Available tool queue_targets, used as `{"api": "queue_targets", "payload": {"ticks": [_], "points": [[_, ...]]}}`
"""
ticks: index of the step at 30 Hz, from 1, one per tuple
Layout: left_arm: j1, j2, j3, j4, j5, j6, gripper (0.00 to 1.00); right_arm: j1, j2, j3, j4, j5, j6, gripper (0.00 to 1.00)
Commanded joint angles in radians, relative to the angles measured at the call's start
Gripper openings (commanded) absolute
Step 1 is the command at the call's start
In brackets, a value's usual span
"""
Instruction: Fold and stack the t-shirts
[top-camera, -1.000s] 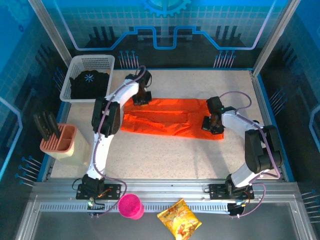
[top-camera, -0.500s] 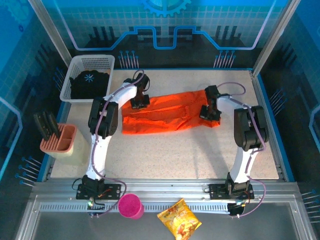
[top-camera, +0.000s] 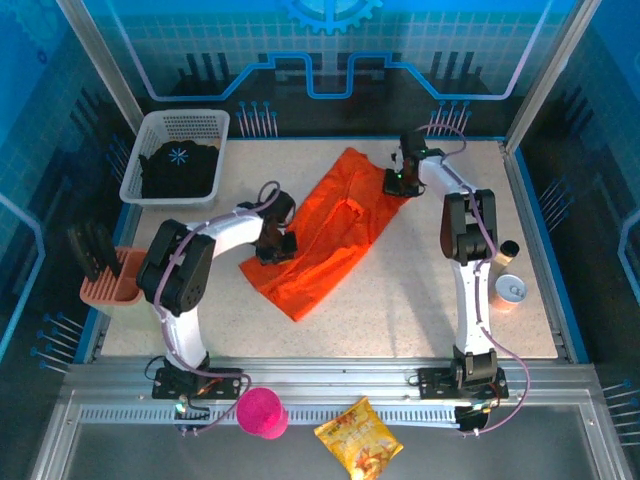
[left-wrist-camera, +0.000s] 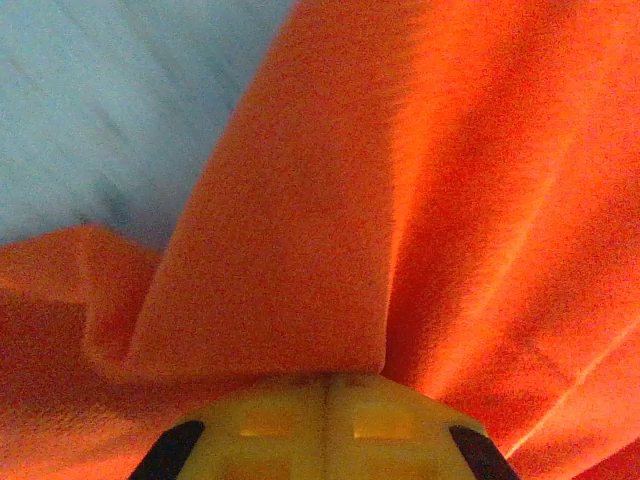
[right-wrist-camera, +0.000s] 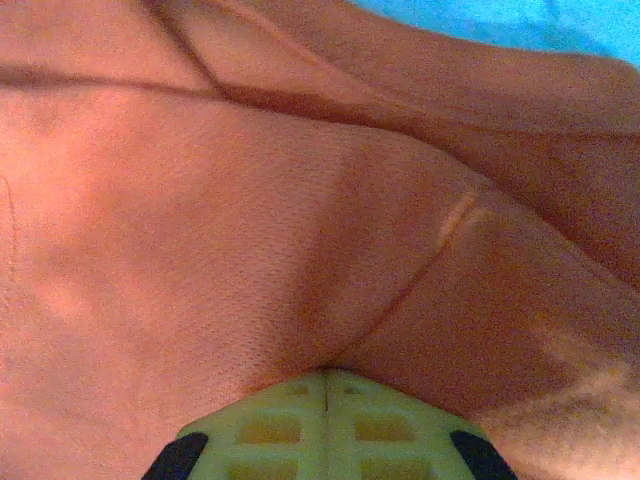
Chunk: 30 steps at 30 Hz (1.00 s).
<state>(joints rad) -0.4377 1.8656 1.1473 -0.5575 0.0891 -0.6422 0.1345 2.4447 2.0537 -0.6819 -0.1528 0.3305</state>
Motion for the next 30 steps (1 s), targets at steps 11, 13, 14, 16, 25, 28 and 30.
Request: {"api": "queue_targets", "payload": {"ticks": [11,13,14,16,25,28,30], "points": [[-0.259,0.000,0.020,-0.081,0.103,-0.203,0.00,0.003,0.192,0.385,-0.119,-0.207,-0.044,0.00],[-0.259,-0.043,0.049,-0.133,0.061,-0.197,0.00,0.002,0.143,0.384,-0.117,-0.211,-0.056,0.00],[-0.257,-0.065,0.074,-0.165,0.036,-0.191,0.05,0.001,0.116,0.384,-0.117,-0.215,-0.062,0.00],[-0.259,-0.111,0.123,-0.218,-0.003,-0.176,0.21,-0.001,0.063,0.377,-0.123,-0.224,-0.066,0.00],[-0.232,-0.195,0.249,-0.316,-0.106,-0.103,0.31,0.034,-0.423,-0.245,0.068,-0.204,0.001,0.00],[-0.192,-0.158,0.231,-0.280,-0.084,-0.087,0.16,0.042,-0.590,-0.572,0.208,-0.193,0.070,0.00],[-0.171,-0.145,0.209,-0.246,-0.079,-0.085,0.12,0.049,-0.654,-0.712,0.261,-0.196,0.101,0.00]]}}
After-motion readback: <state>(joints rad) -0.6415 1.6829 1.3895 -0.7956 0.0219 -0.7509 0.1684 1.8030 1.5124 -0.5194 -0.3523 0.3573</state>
